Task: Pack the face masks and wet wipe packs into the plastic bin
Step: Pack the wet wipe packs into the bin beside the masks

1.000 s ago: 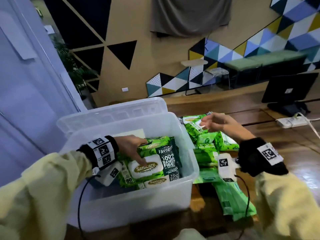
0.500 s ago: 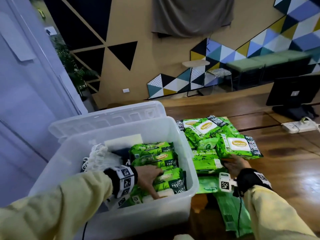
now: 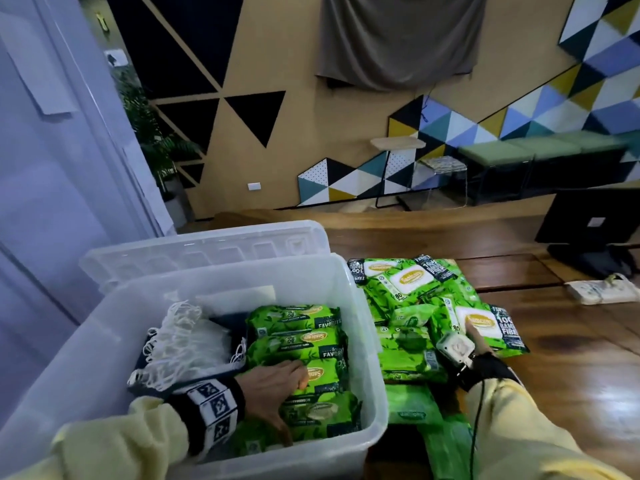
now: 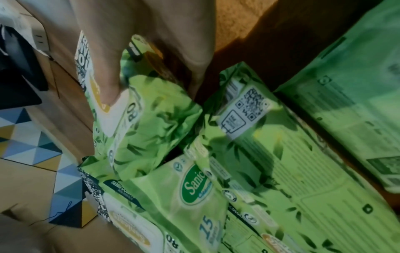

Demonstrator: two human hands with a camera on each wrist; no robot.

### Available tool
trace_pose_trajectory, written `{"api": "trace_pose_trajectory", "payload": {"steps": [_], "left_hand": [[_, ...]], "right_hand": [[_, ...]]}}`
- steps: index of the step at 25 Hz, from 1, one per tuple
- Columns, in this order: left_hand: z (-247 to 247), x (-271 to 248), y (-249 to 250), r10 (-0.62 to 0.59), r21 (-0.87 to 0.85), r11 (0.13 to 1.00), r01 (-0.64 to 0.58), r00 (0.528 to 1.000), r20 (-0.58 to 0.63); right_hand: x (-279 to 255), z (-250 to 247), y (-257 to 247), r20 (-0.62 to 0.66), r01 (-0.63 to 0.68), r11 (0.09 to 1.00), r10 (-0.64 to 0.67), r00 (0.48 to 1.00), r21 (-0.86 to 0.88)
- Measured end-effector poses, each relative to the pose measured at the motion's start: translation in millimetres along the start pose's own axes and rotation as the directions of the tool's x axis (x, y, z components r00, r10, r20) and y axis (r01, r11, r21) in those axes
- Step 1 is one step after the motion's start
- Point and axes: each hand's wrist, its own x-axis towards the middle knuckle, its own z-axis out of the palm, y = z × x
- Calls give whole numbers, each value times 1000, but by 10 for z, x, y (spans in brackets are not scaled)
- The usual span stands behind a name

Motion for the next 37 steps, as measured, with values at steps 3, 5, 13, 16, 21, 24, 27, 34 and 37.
{"api": "trace_pose_trajectory", "payload": {"steps": [3, 5, 13, 16, 21, 24, 27, 34, 37], "left_hand": [[-9, 29, -15, -14, -13, 1000, 14, 1000, 17], [-22, 43, -28, -11, -17, 1000, 11, 999, 31], [-527, -247, -170, -25, -97, 995, 16, 995, -100], [-1114, -425, -174, -103, -434, 894, -110, 893, -438], [-1736, -645, 291, -89, -791, 533, -299, 911, -404], [-1735, -932, 185, -112, -837, 445, -317, 908, -403], [-1532, -1121, -94, -132, -792, 583, -181, 941, -312], [-954, -1076, -295, -112, -509, 857, 79, 993, -35], [-842, -970, -213, -45, -353, 936, 15, 996, -75]], "right_hand": [[-38, -186, 133, 13, -42, 999, 42, 999, 28], [-236, -270, 211, -18, -32, 999, 33, 999, 11], [-2066, 382, -20, 187, 70, 994, -84, 979, 79], [-2524, 735, -74, 392, 93, 988, -134, 910, 124], [-3150, 1627, -81, 692, 235, 964, -252, 676, 122], [-3277, 1955, 77, 784, 308, 951, -200, 587, 12], [-3228, 1936, 321, 790, 300, 918, 22, 613, -258], [-3416, 1989, 100, 940, 927, -181, 34, 339, -328], [-3312, 2375, 231, 837, 766, -594, 270, 477, -245]]}}
